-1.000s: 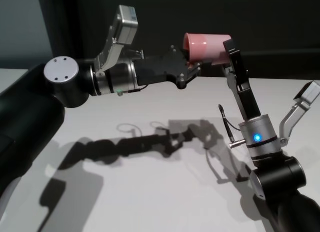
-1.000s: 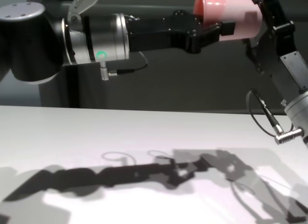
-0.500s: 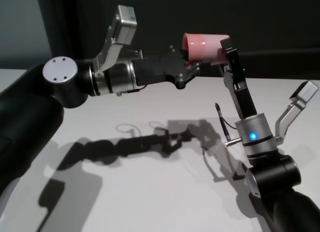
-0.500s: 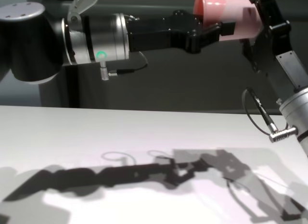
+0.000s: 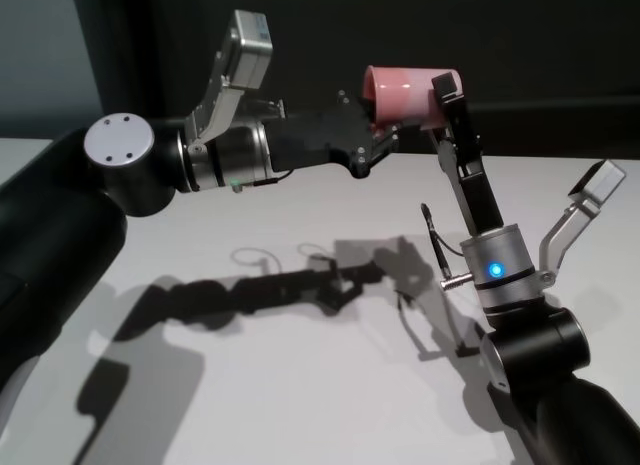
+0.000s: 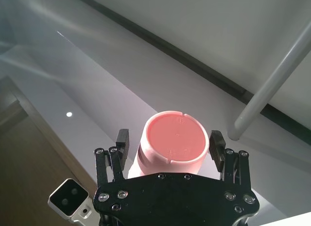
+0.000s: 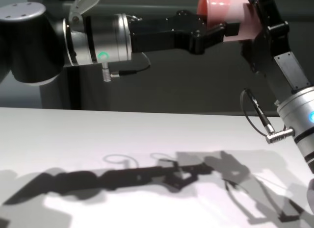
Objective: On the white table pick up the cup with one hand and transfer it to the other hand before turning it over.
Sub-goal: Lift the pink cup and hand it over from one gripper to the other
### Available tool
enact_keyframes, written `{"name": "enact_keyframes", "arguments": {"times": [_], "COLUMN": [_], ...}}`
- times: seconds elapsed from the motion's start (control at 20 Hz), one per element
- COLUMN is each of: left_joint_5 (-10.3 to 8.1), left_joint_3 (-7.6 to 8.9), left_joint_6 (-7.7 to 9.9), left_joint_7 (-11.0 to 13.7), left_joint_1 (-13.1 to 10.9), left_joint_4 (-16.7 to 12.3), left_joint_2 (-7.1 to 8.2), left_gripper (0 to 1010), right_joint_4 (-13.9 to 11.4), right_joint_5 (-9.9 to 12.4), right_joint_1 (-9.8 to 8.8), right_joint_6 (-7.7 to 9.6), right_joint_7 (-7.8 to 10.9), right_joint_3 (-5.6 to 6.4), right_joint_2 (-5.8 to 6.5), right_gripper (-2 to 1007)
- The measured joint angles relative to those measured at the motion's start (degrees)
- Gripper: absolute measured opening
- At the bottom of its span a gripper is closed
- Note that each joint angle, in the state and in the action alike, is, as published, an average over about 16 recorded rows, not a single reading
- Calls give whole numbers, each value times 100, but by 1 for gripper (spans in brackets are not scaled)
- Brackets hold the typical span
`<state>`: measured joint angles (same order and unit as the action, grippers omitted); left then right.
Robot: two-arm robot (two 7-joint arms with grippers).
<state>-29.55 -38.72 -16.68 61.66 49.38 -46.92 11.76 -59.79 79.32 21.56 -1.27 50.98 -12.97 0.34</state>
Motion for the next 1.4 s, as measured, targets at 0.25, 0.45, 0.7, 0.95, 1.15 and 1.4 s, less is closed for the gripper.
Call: {"name": "enact_keyframes", "arguments": {"times": [0.25,0.45,0.7,0.95,1.15,1.4], "left_joint_5": [0,0,0,0,0,0], "left_joint_3": [0,0,0,0,0,0], "left_joint_6": [0,0,0,0,0,0], "left_joint_7": [0,0,0,0,0,0], "left_joint_1": [0,0,0,0,0,0], "left_joint_4": [0,0,0,0,0,0], "left_joint_2": [0,0,0,0,0,0], "left_gripper": [42,42,42,42,42,42], "right_joint_4": [26,22,6,1,1,1], "right_joint_5": [29,39,39,36,35,35], "right_joint_1": [28,33,30,27,25,23], "right_joint_6": [-55,-88,-114,-111,-102,-92], "right_joint_7": [-20,-41,-66,-63,-58,-52], "right_joint_3": [-52,-80,-94,-90,-85,-79], "right_joint_2": [3,11,21,22,20,19], "right_gripper": [1002,998,961,889,831,779]}}
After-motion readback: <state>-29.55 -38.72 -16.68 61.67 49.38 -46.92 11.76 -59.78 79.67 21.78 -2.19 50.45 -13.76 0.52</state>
